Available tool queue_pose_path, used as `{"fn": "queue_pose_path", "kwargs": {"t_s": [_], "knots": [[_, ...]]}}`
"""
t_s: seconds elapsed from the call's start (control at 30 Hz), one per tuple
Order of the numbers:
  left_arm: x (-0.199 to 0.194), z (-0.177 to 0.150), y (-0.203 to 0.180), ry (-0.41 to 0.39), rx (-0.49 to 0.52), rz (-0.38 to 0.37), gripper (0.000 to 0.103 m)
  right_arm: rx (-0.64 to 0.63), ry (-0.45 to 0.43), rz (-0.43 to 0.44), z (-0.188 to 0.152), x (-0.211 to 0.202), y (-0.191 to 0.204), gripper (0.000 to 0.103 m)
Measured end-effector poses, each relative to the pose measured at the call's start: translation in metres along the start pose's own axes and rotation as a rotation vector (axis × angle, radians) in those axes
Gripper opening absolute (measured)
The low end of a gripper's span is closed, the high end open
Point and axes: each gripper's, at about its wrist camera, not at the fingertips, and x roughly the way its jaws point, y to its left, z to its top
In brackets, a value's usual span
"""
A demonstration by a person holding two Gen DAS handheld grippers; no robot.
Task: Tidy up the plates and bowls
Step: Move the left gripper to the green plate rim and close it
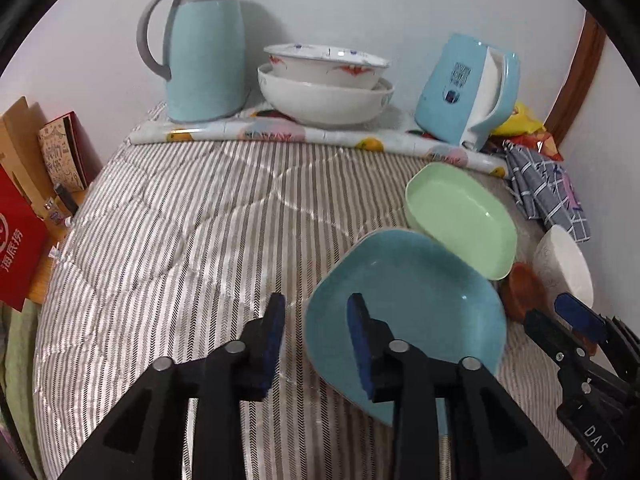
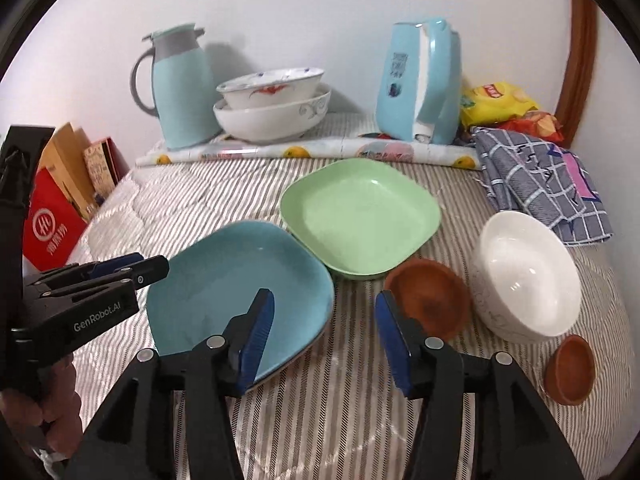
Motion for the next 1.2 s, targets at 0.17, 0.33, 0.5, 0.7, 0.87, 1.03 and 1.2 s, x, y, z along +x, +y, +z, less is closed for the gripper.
{"fn": "queue_pose_path", "kwargs": {"t_s": [0.17, 0.33, 0.5, 0.7, 0.87, 1.03, 1.2], "knots": [[-0.017, 0.006, -0.009, -0.052, -0.009, -0.015, 0.045, 0.031, -0.027, -0.039, 0.005, -0.016, -0.018, 0.053], [-0.028, 0.015, -0.023, -0.086, -0.003, -0.013, 0.045, 0.062, -0.049, -0.059, 0.016, -0.028, -0.038, 0.053], [-0.028, 0.027, -0.039, -0.082, 0.022, -0.024, 0.045, 0.048, -0.056, -0.05, 0.029, -0.033, -0.05, 0.053], [-0.016, 0.041, -0.052, -0.053, 0.024, -0.031, 0.045, 0.081, -0.026, -0.03, 0.041, -0.027, -0.069, 0.053], [-0.003, 0.052, -0.059, -0.041, 0.031, -0.034, 0.045, 0.078, -0.03, -0.038, 0.05, -0.017, -0.079, 0.053], [0.014, 0.063, -0.061, -0.017, 0.005, -0.049, 0.045, 0.075, -0.02, -0.039, 0.062, 0.003, -0.086, 0.053], [0.03, 0.069, -0.064, -0.008, 0.023, -0.022, 0.045, 0.073, -0.001, -0.063, 0.07, 0.025, -0.091, 0.053]]}}
